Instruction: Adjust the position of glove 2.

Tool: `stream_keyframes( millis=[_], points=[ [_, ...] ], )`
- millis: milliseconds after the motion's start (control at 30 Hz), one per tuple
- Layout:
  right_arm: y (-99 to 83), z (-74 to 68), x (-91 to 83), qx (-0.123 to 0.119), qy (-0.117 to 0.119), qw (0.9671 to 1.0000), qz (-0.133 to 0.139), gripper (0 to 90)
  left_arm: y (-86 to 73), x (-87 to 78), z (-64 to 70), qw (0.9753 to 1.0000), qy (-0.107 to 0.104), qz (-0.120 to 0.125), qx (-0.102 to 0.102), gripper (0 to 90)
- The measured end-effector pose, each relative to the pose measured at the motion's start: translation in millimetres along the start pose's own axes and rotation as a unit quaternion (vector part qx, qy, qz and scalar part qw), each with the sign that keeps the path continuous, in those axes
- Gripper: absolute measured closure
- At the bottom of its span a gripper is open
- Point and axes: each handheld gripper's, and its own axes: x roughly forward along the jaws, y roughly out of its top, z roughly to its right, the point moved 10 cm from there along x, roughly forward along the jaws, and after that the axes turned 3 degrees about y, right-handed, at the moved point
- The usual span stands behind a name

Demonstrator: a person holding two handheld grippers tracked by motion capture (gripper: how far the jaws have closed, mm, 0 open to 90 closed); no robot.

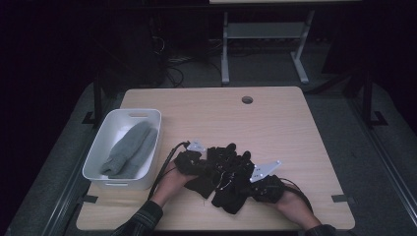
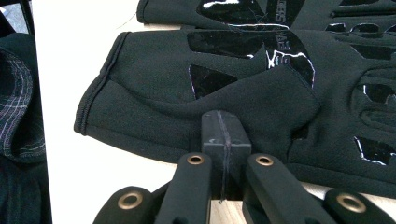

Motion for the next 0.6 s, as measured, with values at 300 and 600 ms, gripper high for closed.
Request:
stream_keyframes(
  millis=[300, 600],
  points=[
    [-3.2, 10.7, -13.3, 0.011, -0.018, 0.9997, 0.012, 90.0, 5.6, -10.3, 3.4, 0.9999, -0.013, -0.006, -0.009, 77.0],
    [-3.3, 13.5, -6.8, 0.014, -0.022, 0.9997, 0.001, 90.0, 11.6, -20.6, 9.6, 0.9998, -0.018, -0.003, 0.002, 76.3]
  ],
)
